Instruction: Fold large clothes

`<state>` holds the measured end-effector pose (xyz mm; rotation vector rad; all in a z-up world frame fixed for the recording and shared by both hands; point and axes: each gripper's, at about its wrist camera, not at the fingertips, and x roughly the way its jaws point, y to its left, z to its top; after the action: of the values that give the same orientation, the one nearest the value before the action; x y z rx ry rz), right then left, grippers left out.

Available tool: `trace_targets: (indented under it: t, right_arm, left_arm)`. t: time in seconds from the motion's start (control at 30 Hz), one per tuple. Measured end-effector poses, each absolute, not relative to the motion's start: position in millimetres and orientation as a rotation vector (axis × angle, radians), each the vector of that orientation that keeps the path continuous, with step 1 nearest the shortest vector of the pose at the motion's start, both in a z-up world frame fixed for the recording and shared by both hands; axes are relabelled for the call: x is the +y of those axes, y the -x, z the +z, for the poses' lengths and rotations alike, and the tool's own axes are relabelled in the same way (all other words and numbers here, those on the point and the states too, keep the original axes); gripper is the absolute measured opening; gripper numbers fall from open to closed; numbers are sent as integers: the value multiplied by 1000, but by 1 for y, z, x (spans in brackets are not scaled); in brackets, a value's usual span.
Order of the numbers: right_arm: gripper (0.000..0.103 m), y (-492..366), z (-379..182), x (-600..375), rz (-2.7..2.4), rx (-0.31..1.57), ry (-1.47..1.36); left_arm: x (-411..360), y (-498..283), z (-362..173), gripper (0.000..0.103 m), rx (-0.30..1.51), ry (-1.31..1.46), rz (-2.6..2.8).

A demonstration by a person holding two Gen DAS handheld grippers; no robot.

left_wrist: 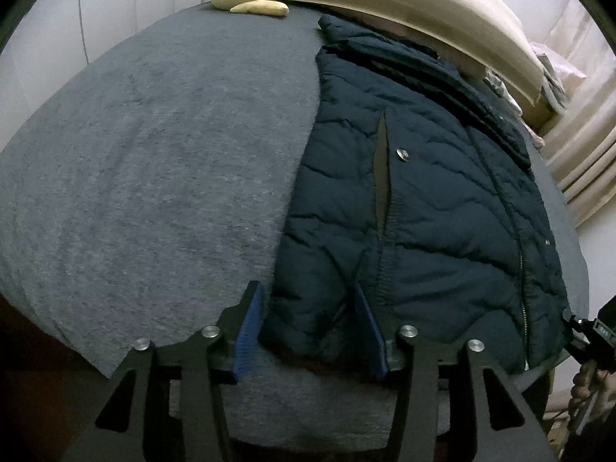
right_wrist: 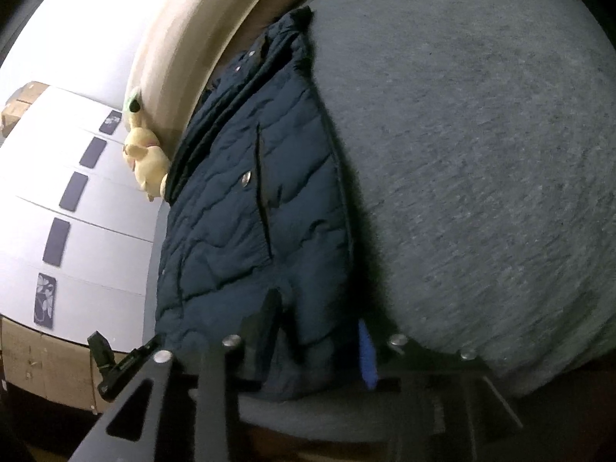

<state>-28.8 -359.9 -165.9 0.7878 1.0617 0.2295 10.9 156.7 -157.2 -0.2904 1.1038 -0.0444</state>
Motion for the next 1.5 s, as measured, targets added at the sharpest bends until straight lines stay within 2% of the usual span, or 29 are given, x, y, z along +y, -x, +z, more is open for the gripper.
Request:
trace_targets:
  t: [0.03,0.07,0.1,0.13,0.17,0.4,1.13,1.3,1.37,1.4,1.47,1.5]
  right_arm:
    - [43,29,-166,-360,230,1060,-789]
    - [39,29,-166,-360,230,1060,-784]
    - [35,28,-167,-359,227,1069,-775]
    - [25,27,-166,-357,226,1075,-770]
    - [21,27,-166,-357,231,1076,-776]
    - [16,27,-154,-351,232,1075,-714]
    - [15,24,-146,-354,240,1097,-695]
    - [19,23,-155,-361,262,1096,-737]
    - [20,22,-159,-363,263,1101,-751]
    - [21,22,-161,-365,264,1101,-760]
    - [29,22,-165,-367,260,1101,-778]
    - [35,21,-167,-368,257,1103,-783]
  left_arm:
    - [154,-11,-158,50,1106,276,-41]
    - [152,-12,-158,44,1104,261,-41]
    - [150,-12,-158,26,1103,258,-48]
    - [148,-12,-158,21,1106,252,-57]
    - [148,-12,-156,16,1100,244,-58]
    - [145,-6,-145,12,1081,210,-55]
    - [160,2,-144,12,1079,261,-94]
    - [163,-2,-147,14,1077,285,-98]
    - [162,1,-148,21,1074,294,-89]
    - [164,1,-149,28,1077,296,-86]
    - [164,0,-152,41,1084,306,-73]
    - [164,-1,-153,43,1087,312,-74]
